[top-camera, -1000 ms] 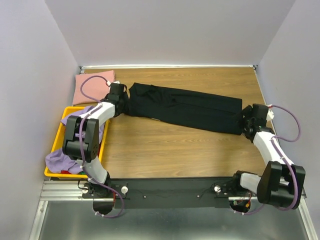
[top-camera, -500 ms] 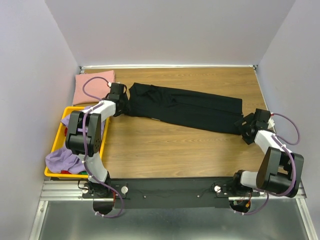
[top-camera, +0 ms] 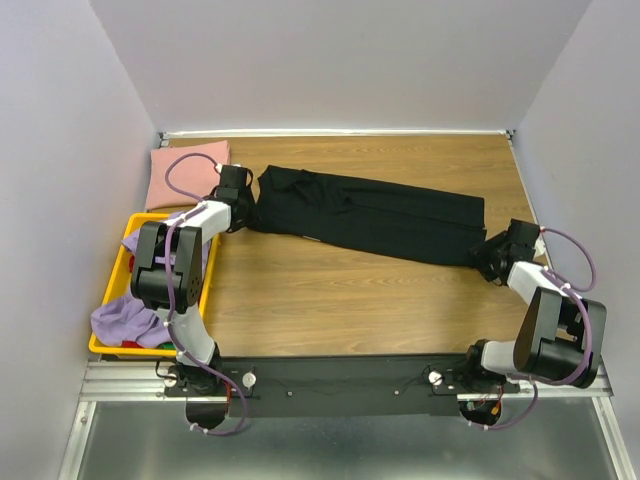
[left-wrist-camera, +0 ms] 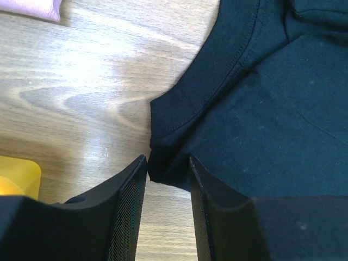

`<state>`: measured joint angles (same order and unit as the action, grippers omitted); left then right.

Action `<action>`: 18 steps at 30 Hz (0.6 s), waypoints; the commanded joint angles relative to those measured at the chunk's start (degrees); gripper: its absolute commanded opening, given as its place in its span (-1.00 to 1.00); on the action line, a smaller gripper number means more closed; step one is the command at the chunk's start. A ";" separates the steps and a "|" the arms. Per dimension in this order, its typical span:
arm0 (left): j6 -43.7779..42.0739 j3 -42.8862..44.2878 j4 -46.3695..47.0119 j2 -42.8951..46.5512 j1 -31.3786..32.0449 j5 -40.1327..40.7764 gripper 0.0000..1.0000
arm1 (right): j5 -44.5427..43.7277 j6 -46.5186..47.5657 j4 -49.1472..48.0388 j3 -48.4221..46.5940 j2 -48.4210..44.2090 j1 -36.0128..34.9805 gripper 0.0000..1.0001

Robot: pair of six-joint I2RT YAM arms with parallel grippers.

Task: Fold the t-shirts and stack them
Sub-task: Fold the tshirt

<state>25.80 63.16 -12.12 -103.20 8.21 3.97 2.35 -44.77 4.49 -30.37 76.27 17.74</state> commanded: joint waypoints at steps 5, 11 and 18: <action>-0.05 -0.14 0.78 -1.13 -0.39 -1.15 -0.24 | 0.03 -0.05 1.92 2.07 0.81 0.90 0.01; 0.04 -0.93 0.26 -1.13 -0.47 -0.19 -0.73 | -1.73 1.53 1.92 2.25 1.07 1.68 -0.57; 1.44 -6.10 -0.27 2.47 -1.26 0.25 -1.00 | -4.98 3.11 3.15 1.89 0.73 3.53 -0.94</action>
<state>26.50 61.01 -11.33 -103.24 8.21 3.55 2.28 -43.79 4.43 -29.28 76.75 19.81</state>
